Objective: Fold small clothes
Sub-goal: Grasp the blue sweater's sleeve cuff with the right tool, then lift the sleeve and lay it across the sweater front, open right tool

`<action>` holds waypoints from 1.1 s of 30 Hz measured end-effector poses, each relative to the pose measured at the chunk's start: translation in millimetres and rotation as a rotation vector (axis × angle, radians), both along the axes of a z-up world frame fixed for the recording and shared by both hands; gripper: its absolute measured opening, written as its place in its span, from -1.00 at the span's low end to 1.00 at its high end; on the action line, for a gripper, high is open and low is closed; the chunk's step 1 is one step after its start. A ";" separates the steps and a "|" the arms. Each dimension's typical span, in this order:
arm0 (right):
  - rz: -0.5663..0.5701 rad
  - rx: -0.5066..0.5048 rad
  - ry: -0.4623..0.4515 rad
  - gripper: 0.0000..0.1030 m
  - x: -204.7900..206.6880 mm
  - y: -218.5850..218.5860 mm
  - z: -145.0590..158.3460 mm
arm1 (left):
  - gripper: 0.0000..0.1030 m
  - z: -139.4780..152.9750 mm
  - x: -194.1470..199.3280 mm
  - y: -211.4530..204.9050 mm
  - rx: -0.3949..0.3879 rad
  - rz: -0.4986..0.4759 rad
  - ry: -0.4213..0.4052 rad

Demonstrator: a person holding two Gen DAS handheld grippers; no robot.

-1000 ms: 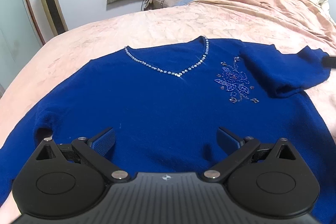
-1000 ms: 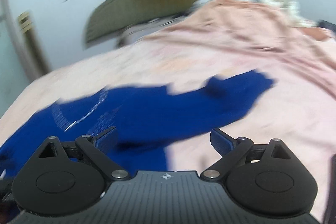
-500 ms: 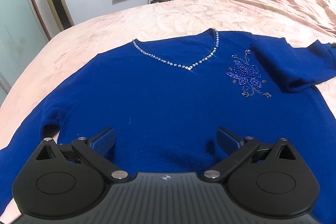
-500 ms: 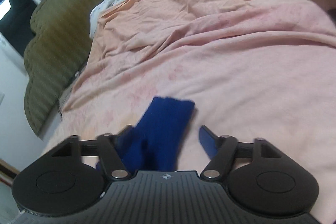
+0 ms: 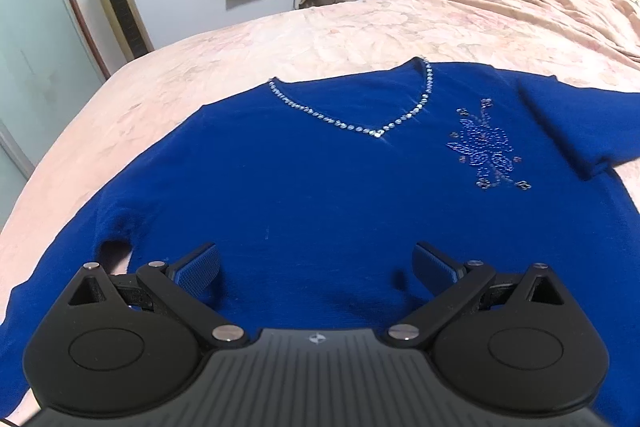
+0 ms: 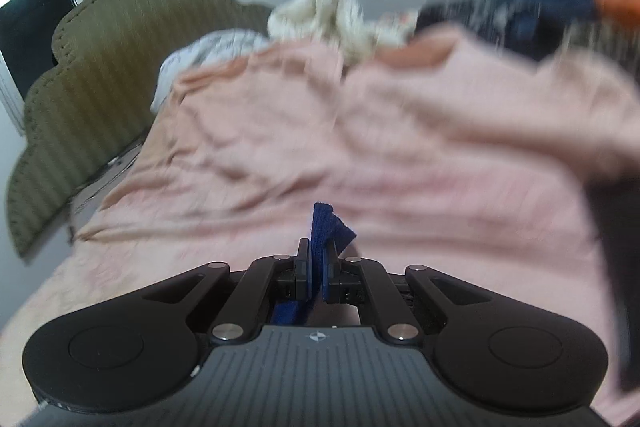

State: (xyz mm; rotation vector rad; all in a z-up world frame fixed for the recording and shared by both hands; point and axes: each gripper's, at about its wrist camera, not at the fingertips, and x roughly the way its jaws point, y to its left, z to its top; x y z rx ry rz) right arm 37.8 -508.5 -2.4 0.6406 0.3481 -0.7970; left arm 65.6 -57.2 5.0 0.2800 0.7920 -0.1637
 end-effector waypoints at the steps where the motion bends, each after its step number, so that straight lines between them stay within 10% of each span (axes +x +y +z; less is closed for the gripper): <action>1: -0.010 -0.025 0.007 -0.86 -3.0 -5.2 6.3 | 1.00 -0.3 0.5 1.4 -0.001 0.003 0.001; 10: -0.138 -0.248 0.066 -0.86 -35.6 -37.1 58.0 | 1.00 -3.2 4.3 9.4 -0.003 0.031 0.013; 18: -0.036 -0.422 0.075 -0.86 -13.9 22.5 78.1 | 1.00 -2.6 5.5 12.3 0.002 0.032 0.007; 33: 0.446 -0.268 -0.085 -0.85 47.0 191.4 71.6 | 1.00 -2.5 9.3 32.7 -0.003 0.061 -0.013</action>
